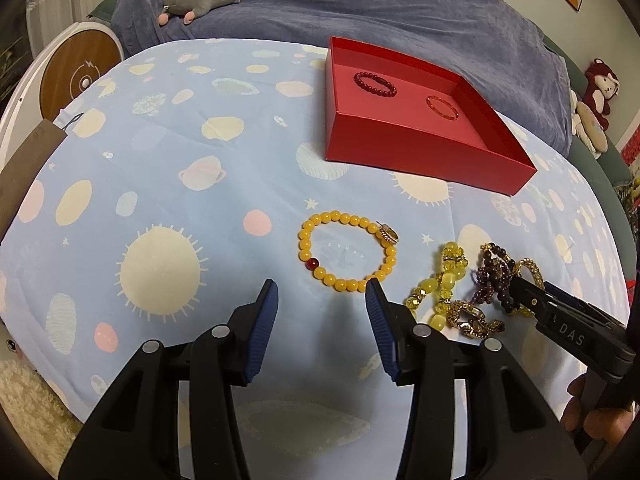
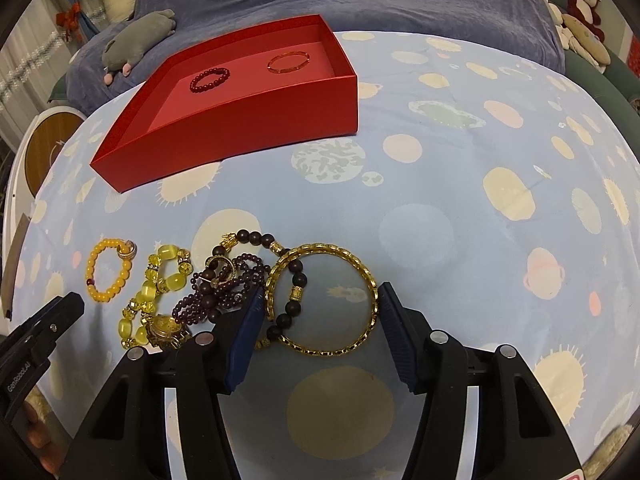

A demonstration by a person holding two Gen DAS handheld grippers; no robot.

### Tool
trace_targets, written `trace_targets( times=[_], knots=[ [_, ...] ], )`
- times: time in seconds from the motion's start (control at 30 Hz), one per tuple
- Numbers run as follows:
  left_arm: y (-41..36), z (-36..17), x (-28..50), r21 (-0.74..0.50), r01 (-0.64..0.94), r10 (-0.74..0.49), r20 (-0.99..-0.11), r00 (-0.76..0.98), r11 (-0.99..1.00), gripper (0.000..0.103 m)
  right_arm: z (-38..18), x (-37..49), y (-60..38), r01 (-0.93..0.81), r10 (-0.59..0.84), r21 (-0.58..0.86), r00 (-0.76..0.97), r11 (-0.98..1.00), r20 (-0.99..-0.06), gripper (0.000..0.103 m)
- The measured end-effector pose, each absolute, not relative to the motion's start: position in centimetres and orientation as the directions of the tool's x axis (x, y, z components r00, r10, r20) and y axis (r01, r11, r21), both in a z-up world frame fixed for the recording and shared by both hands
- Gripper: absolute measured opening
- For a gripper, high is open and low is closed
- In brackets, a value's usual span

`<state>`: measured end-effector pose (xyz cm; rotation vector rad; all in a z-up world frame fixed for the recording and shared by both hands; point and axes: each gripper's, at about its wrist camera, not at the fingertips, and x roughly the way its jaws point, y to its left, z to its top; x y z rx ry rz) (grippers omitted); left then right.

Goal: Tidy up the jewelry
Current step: 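Move both tools back over the remaining bracelets, then grasp the yellow bead bracelet with the left gripper while the right gripper grasps the gold chain bracelet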

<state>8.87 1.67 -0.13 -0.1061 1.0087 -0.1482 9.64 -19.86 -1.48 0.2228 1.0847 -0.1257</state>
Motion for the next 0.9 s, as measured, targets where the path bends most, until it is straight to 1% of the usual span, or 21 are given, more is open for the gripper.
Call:
trace_targets(
  times=[0.17, 0.33, 0.63, 0.67, 0.7, 0.77, 0.8, 0.83, 0.9],
  knots=[
    [2.0, -0.3, 9.5, -0.157, 0.059, -0.165, -0.835, 0.524, 0.986, 0.043, -1.1, 8.5, -20.1, 0.224, 0.005, 0.127, 0.476, 0.966, -0.88, 0.055],
    [2.0, -0.5, 10.4, -0.149, 0.055, -0.156, -0.835, 0.527, 0.987, 0.043, -0.6, 6.8, -21.0, 0.256, 0.028, 0.174, 0.489, 0.951, -0.872, 0.055],
    [1.7, -1.8, 11.9, -0.104, 0.054, -0.117, -0.846, 0.52, 0.993, 0.042, 0.2, 5.9, -21.0, 0.248, 0.052, 0.199, 0.496, 0.948, -0.867, 0.055],
    [1.6, -1.9, 12.0, -0.091, 0.054, -0.106, -0.843, 0.527, 0.994, 0.04, 0.2, 5.9, -20.9, 0.245, 0.054, 0.2, 0.497, 0.949, -0.866, 0.055],
    [1.5, -2.0, 12.0, -0.076, 0.061, -0.097, -0.842, 0.531, 0.995, 0.035, 0.2, 5.9, -20.8, 0.242, 0.057, 0.201, 0.497, 0.949, -0.866, 0.055],
    [1.4, -2.0, 11.9, -0.055, 0.07, -0.085, -0.839, 0.537, 0.996, 0.031, 0.2, 5.9, -20.5, 0.237, 0.059, 0.201, 0.497, 0.951, -0.866, 0.055],
    [1.4, -2.0, 12.0, -0.052, 0.074, -0.084, -0.838, 0.539, 0.996, 0.025, 0.2, 5.9, -20.4, 0.233, 0.062, 0.202, 0.497, 0.951, -0.866, 0.055],
    [1.4, -2.0, 12.0, -0.05, 0.077, -0.083, -0.837, 0.54, 0.996, 0.017, 0.2, 5.9, -20.3, 0.231, 0.064, 0.203, 0.496, 0.952, -0.866, 0.055],
    [1.5, -2.0, 12.1, -0.052, 0.081, -0.088, -0.838, 0.538, 0.995, 0.01, 0.2, 5.9, -20.0, 0.223, 0.068, 0.203, 0.494, 0.953, -0.867, 0.055]
  ],
)
